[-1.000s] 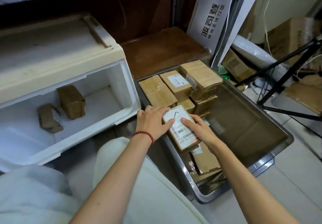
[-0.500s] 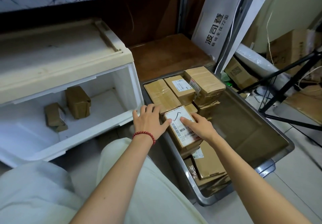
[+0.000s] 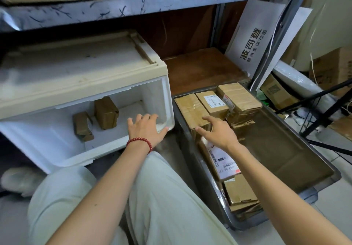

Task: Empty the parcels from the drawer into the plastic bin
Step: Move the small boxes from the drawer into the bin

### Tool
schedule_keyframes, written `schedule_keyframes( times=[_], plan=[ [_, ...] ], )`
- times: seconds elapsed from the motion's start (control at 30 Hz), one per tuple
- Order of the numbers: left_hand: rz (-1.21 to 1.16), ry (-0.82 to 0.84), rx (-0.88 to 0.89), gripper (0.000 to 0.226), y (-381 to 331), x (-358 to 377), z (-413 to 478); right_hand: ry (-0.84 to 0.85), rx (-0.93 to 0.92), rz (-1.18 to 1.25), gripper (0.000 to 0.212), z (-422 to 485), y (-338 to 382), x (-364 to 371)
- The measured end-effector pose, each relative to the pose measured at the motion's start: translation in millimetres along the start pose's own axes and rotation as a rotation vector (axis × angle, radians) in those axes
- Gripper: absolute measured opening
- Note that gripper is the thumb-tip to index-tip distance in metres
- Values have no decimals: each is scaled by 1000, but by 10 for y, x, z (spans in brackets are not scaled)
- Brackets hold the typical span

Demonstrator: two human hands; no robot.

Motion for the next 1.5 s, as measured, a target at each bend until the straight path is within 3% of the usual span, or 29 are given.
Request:
schedule_keyframes(
  times=[0.43, 0.6, 1.03, 1.37, 1.5],
  plan=[
    [38, -34, -210, 57, 1109, -241, -528, 22, -265, -98, 64, -112, 1415, 615],
    [19, -1, -302, 58, 1440, -99, -777, 49, -289, -139, 61, -224, 1830, 985],
    [-180, -4, -430, 62, 2042, 338, -689, 72, -268, -231, 57, 45, 2010, 1848],
    [-140, 193, -370, 61, 2569, 1061, -62, 103, -300, -347, 62, 777, 2292, 2459],
    [-144, 104, -397, 58, 2896, 1245, 212, 143, -268, -376, 68, 1147, 2377, 2744]
  ],
)
Point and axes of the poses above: each hand's wrist, its own z-axis towards the middle knuckle, its own x-axis out of the palm, y = z × x, the point moved 7 cm from there along z, towards the middle knuckle, and after that the axes turned 12 degrees about x, right-handed, at the moved point
